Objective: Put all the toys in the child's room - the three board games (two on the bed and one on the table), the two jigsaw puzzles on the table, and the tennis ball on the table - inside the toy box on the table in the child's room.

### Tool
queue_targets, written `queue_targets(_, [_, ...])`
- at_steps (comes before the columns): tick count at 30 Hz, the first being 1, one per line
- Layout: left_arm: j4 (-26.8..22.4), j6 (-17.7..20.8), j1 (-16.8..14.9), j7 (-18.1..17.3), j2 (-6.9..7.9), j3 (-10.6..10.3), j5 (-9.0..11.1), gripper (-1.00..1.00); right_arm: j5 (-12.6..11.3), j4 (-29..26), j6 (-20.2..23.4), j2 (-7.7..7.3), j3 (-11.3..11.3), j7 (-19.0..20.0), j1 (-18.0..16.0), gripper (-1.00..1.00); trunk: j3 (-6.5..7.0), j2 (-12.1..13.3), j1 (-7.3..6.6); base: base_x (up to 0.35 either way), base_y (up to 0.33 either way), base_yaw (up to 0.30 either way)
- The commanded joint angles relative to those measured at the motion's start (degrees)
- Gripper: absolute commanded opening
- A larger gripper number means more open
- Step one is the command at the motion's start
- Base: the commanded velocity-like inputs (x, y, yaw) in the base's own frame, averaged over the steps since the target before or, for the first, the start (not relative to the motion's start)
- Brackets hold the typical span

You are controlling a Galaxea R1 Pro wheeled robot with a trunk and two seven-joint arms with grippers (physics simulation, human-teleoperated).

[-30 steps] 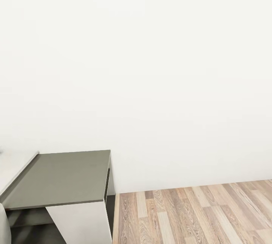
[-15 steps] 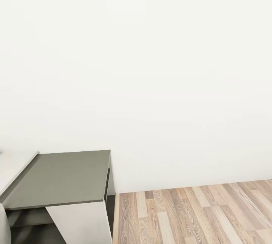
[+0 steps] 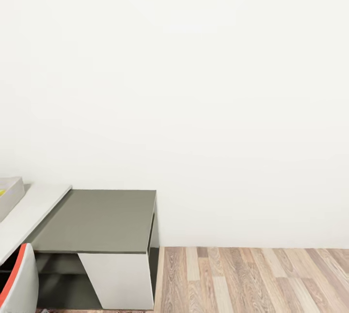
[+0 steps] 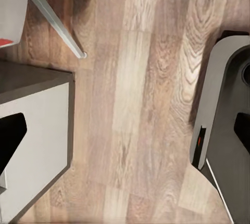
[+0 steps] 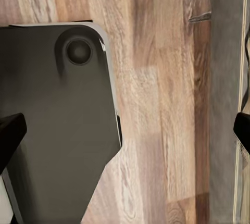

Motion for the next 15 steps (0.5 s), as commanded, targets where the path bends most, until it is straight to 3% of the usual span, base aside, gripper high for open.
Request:
queue_targets(1, [0.07, -0.23, -0.06, 0.0, -0.02, 0.16, 0.24, 1.0, 0.55, -0.11, -0.1, 0.05, -0.39, -0.11, 0.02, 1.0, -0.11, -0.11, 0.04, 0.0, 0.0, 0.186])
queue_targets(12, [0.07, -0.3, 0.02, -0.01, -0.48, 0.2, 0.36, 1.0, 0.59, -0.11, -0.13, -0.02, 0.21, 0.27, 0.02, 1.0, -0.11, -0.11, 0.04, 0.0, 0.0, 0.044])
queue_targets(15, [0.0, -0.28, -0.03, -0.01, -0.51, 0.26, 0.3, 1.0, 0.44, -0.11, -0.23, 0.01, 2.2, 0.2, 0.02, 1.0, -0.11, -0.11, 0.04, 0.0, 0.0, 0.003])
